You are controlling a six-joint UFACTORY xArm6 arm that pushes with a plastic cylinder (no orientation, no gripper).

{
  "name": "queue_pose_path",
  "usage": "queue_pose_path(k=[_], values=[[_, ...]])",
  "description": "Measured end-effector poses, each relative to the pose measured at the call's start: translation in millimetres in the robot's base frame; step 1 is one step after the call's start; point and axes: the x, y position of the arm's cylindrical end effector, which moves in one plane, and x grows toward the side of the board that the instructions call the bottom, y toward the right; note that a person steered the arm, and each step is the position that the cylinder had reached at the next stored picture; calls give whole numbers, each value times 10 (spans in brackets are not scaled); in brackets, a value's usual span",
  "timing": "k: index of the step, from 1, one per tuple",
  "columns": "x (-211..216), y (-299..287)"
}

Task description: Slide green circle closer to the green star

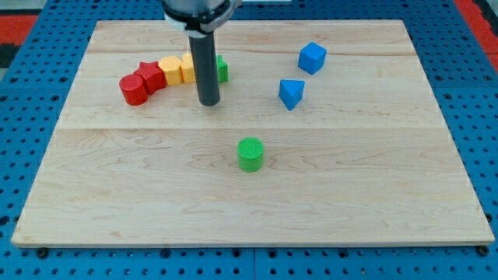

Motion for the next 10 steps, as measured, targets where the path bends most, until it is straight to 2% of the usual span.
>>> queue_pose_path(k=[2, 3, 6, 7, 9, 10], values=[[1322, -3], [1463, 273], [740, 708], [847, 1147], [605, 1299], [659, 1660]])
